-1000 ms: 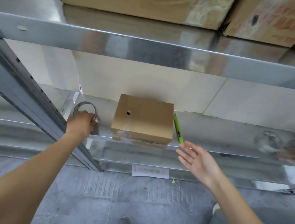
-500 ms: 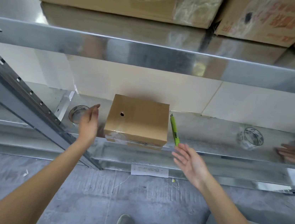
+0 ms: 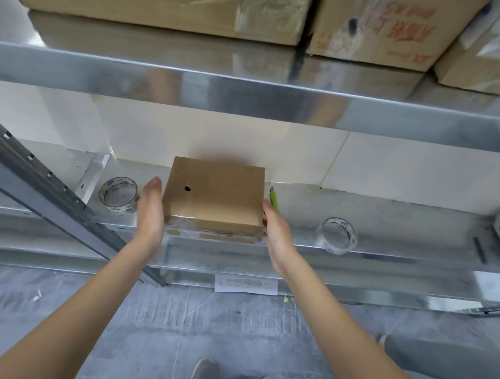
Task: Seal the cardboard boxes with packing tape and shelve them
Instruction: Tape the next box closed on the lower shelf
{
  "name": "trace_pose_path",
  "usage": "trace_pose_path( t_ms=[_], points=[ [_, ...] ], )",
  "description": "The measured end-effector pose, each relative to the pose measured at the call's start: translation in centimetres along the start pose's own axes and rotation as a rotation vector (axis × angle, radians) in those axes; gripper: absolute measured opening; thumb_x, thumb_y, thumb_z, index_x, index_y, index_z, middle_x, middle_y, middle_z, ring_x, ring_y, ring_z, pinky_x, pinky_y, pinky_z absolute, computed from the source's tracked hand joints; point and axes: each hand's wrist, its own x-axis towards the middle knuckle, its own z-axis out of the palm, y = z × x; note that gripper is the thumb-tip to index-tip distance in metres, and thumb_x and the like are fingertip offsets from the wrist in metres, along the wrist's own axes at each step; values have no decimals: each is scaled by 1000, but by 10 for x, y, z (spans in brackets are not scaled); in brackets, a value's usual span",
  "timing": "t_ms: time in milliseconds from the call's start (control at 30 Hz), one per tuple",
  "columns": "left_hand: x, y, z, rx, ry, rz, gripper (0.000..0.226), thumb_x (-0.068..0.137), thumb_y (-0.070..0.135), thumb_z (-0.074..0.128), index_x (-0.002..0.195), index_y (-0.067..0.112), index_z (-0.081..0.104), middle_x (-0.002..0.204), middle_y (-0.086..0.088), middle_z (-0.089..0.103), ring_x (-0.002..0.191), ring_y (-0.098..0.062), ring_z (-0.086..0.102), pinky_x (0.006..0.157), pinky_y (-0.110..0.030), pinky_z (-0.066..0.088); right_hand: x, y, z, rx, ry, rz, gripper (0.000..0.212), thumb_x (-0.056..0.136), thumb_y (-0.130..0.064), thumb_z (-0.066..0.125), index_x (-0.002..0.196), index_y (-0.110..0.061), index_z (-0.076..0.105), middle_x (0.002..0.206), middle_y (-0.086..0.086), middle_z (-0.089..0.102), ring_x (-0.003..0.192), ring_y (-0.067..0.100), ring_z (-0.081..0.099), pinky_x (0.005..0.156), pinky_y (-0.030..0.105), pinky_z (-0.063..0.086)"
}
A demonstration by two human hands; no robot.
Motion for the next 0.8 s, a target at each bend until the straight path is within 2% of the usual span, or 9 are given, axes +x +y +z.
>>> trace_pose_path(
  t_ms=[67, 133, 200, 300, 400, 500, 600, 700, 800],
  points=[
    [-16, 2, 7, 59, 167, 292, 40, 100, 30, 37, 136, 17, 47, 136, 2, 48, 126, -14, 44, 109, -32, 34, -4, 1, -11, -43, 42, -47, 49, 95, -55, 47, 138, -31, 49, 128, -11, 52, 120, 10, 48, 108, 35, 38],
    [-35, 0, 17, 139, 224, 614, 39, 93, 23, 39, 128, 7, 49, 124, -2, 49, 118, -22, 46, 102, -35, 36, -6, 3, -30, -77, 159, -147, 40, 99, -38, 49, 130, -14, 58, 123, -2, 60, 115, 14, 54, 95, 23, 41],
    [-57, -5, 38, 237, 141, 896, 37, 91, 18, 42, 122, 1, 50, 118, -10, 48, 113, -27, 45, 100, -35, 35, -4, 7, -56, -95, 284, -235, 32, 99, -26, 54, 123, -6, 60, 112, 0, 63, 109, 16, 58, 83, 14, 40],
    [-92, -15, 81, 324, -98, 1152, 31, 90, 18, 44, 118, 4, 51, 116, -9, 48, 112, -21, 44, 100, -34, 34, 1, 15, -103, -137, 484, -272, 26, 96, -13, 55, 120, -4, 59, 105, 3, 61, 110, 24, 58, 83, 15, 39],
    [-109, -37, 133, 474, -312, 1191, 31, 91, 18, 48, 120, 7, 50, 117, -13, 53, 111, -26, 47, 98, -38, 38, 9, 27, -152, -304, 605, -267, 36, 96, -11, 53, 130, -1, 53, 128, 14, 58, 123, 29, 51, 98, 24, 35],
    [-105, -64, 181, 737, -492, 1105, 47, 85, 12, 55, 132, 10, 47, 130, -15, 49, 120, -30, 45, 101, -45, 40, 17, 40, -191, -470, 563, -222, 47, 97, -13, 52, 142, -5, 42, 143, 14, 48, 131, 27, 45, 101, 24, 29],
    [-96, -85, 217, 1057, -650, 985, 72, 81, 16, 64, 146, 23, 36, 153, -15, 29, 140, -37, 26, 110, -49, 33, 25, 48, -212, -540, 439, -161, 60, 92, -2, 48, 149, -11, 32, 142, 12, 49, 129, 26, 48, 102, 26, 33],
    [-90, -99, 244, 1396, -785, 893, 71, 87, 32, 66, 149, 27, 32, 163, -7, 7, 150, -34, 0, 120, -49, 14, 33, 51, -219, -598, 328, -127, 75, 81, 10, 49, 151, -9, 29, 142, 15, 47, 132, 28, 43, 105, 26, 31],
    [-89, -107, 261, 1476, -802, 824, 60, 93, 37, 59, 147, 29, 36, 162, -3, 15, 150, -29, -5, 120, -45, 9, 37, 59, -220, -713, 262, -144, 71, 77, 8, 55, 144, -4, 36, 148, 17, 37, 140, 30, 32, 107, 30, 29]
  ],
)
